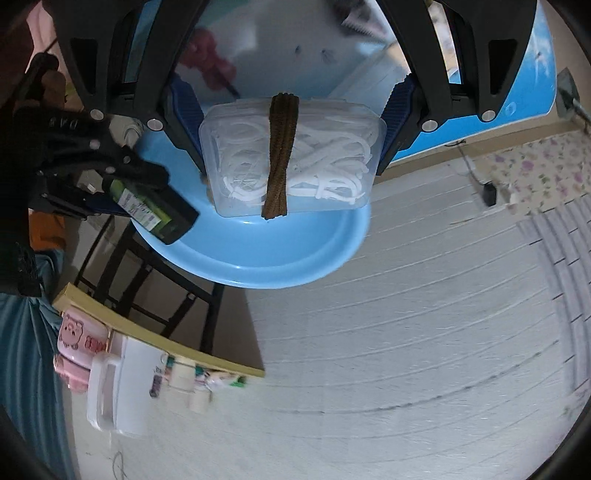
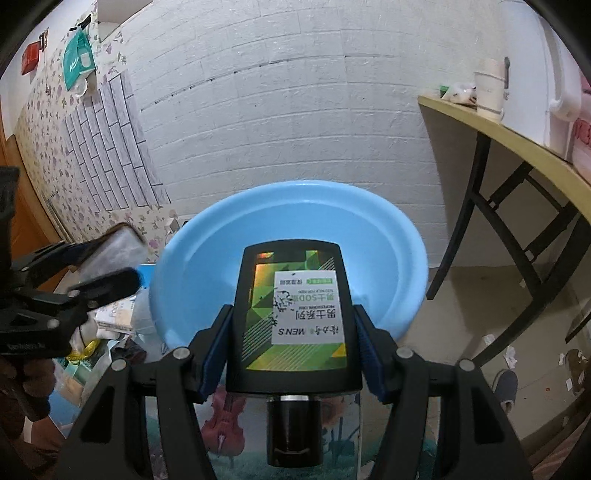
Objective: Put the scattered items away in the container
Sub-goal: 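Carry the cord box and black product over the blue basin with both tools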
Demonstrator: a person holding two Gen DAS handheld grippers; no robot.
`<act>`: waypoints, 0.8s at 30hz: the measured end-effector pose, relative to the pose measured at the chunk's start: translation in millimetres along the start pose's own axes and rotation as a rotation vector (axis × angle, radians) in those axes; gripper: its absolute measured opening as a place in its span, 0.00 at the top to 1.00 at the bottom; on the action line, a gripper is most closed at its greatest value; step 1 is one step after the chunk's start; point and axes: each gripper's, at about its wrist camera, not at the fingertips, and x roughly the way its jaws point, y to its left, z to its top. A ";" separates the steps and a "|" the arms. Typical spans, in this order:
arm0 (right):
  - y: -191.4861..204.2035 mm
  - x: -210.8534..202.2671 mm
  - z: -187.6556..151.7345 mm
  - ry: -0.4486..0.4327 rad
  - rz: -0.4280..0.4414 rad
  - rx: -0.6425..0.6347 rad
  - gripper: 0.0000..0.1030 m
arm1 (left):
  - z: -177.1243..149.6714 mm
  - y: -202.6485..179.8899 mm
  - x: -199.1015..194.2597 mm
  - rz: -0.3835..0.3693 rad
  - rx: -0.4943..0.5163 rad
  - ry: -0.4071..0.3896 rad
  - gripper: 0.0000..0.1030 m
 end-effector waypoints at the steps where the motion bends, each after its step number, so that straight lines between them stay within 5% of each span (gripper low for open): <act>1: -1.7 3.0 0.6 0.001 0.001 0.004 0.41 | 2.0 -4.3 9.0 -0.007 0.010 0.011 0.21; 11: -6.3 19.7 7.9 -0.002 -0.025 -0.025 0.41 | 4.8 -17.3 41.8 -0.007 0.067 0.058 0.21; 24: -3.1 32.5 8.0 0.051 0.035 -0.061 0.41 | -0.3 -13.6 37.0 -0.034 0.091 0.060 0.21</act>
